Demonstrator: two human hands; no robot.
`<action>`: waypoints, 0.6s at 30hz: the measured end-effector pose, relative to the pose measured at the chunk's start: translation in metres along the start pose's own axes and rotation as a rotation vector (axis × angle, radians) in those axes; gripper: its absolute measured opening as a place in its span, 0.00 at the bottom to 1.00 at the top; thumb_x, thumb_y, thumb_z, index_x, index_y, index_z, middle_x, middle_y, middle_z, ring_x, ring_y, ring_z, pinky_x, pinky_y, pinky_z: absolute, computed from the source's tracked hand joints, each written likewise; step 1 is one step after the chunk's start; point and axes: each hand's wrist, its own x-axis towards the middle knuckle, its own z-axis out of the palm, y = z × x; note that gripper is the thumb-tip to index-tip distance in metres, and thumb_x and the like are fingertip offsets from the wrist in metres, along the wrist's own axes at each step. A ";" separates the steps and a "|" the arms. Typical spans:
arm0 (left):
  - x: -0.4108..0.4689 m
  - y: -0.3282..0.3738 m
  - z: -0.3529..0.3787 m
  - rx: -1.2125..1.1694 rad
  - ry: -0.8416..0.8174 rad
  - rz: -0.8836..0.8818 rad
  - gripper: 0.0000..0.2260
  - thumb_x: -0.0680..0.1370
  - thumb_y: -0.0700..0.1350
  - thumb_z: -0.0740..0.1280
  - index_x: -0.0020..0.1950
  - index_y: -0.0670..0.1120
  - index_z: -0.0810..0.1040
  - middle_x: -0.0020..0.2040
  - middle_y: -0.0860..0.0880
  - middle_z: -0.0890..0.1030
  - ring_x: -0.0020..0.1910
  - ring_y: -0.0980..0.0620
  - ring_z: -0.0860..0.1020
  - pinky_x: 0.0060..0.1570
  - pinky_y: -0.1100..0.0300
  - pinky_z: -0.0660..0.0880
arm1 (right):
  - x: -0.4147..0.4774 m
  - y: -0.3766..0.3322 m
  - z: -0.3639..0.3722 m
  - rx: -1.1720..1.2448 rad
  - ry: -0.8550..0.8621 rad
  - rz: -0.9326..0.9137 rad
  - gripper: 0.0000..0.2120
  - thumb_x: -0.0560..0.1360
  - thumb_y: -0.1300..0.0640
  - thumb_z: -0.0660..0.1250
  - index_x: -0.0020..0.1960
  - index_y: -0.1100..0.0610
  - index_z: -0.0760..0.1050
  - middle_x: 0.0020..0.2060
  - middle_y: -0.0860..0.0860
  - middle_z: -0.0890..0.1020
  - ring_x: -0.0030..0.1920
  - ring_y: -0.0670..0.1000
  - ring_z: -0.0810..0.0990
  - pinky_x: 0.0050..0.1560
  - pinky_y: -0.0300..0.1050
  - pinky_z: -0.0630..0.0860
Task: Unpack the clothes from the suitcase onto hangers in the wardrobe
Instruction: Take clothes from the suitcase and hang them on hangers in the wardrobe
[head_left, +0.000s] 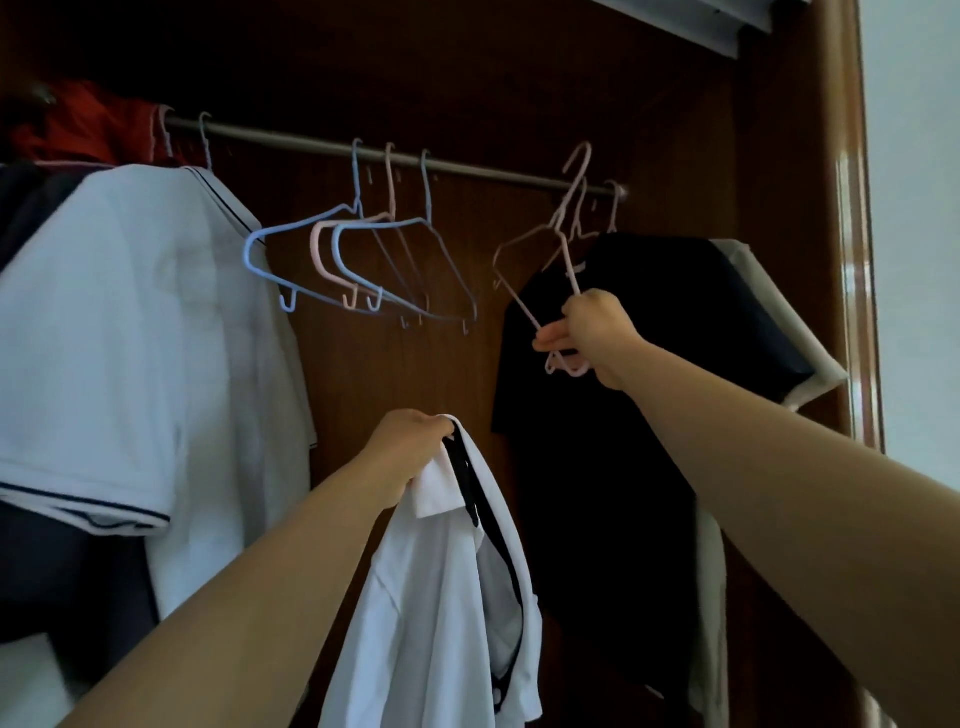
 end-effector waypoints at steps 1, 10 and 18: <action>-0.006 -0.001 0.003 -0.063 -0.002 -0.060 0.07 0.78 0.46 0.64 0.42 0.44 0.73 0.42 0.44 0.75 0.40 0.48 0.74 0.40 0.57 0.72 | -0.004 0.011 -0.007 0.028 -0.001 0.027 0.17 0.82 0.59 0.50 0.69 0.63 0.62 0.36 0.57 0.82 0.45 0.57 0.84 0.52 0.60 0.80; -0.065 -0.021 0.055 -0.374 -0.118 -0.304 0.13 0.81 0.36 0.57 0.36 0.42 0.70 0.37 0.43 0.70 0.39 0.46 0.71 0.54 0.53 0.70 | -0.092 0.093 -0.099 0.391 -0.157 0.377 0.09 0.80 0.62 0.54 0.44 0.62 0.70 0.28 0.59 0.79 0.38 0.60 0.84 0.47 0.64 0.80; -0.097 -0.035 0.096 -0.555 -0.178 -0.409 0.16 0.76 0.57 0.66 0.48 0.43 0.77 0.44 0.44 0.80 0.42 0.46 0.78 0.48 0.53 0.76 | -0.139 0.127 -0.143 0.388 -0.411 0.420 0.13 0.78 0.64 0.52 0.38 0.59 0.70 0.29 0.58 0.77 0.34 0.57 0.83 0.55 0.63 0.78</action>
